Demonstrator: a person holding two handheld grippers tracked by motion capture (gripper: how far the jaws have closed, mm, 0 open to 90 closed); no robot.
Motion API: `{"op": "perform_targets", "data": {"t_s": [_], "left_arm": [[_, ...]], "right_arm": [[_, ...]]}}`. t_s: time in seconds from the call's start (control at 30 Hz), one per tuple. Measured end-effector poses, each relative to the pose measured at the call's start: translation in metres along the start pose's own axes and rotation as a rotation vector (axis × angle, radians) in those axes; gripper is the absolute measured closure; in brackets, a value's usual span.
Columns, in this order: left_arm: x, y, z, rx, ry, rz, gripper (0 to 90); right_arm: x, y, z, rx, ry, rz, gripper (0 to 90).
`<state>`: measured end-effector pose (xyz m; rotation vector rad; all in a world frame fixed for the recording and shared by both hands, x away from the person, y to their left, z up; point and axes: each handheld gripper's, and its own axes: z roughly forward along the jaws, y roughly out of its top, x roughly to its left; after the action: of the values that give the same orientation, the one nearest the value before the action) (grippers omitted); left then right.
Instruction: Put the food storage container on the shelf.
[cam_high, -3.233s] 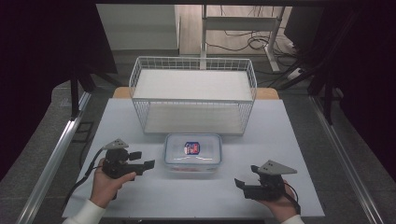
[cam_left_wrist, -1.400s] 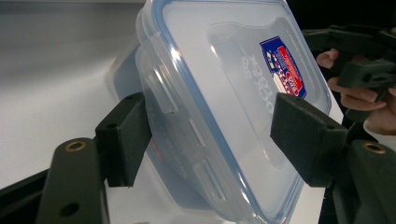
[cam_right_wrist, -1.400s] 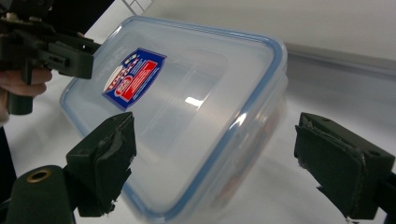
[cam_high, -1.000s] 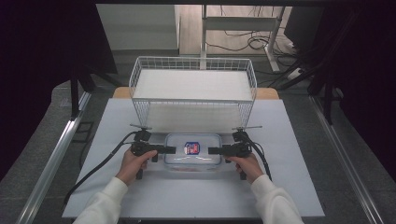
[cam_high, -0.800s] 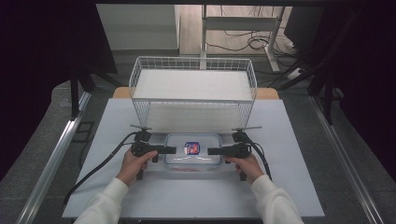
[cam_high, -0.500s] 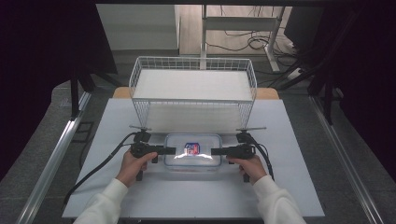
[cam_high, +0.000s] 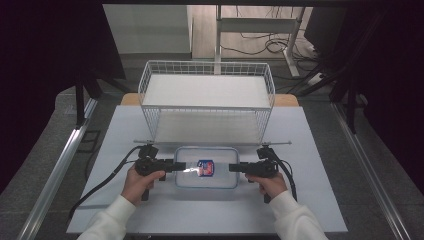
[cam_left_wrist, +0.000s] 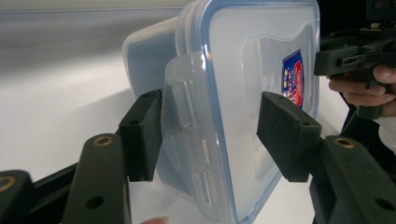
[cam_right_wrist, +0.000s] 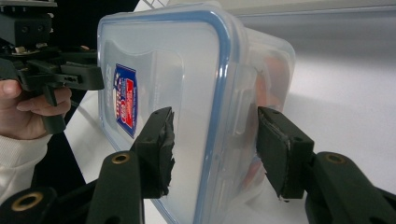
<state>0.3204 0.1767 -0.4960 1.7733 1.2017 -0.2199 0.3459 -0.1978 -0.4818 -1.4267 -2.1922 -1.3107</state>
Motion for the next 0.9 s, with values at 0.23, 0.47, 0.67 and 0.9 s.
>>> {"op": "perform_targets", "data": {"t_s": [0.23, 0.47, 0.67, 0.9], "left_arm": [[0.000, 0.002, -0.001, 0.005, -0.008, -0.001, 43.9], [-0.001, 0.003, -0.003, -0.009, -0.006, -0.004, 44.4], [-0.001, 0.005, -0.005, -0.021, -0.015, -0.009, 44.9], [0.001, 0.011, -0.005, -0.031, -0.024, -0.017, 44.6]], "right_arm": [[0.000, -0.001, -0.001, -0.008, 0.002, 0.021, 47.6], [0.002, -0.001, -0.001, -0.016, -0.002, 0.027, 47.8], [0.004, 0.001, -0.003, -0.029, -0.001, 0.015, 47.8], [0.007, 0.006, -0.004, -0.047, -0.017, -0.008, 47.8]]}}
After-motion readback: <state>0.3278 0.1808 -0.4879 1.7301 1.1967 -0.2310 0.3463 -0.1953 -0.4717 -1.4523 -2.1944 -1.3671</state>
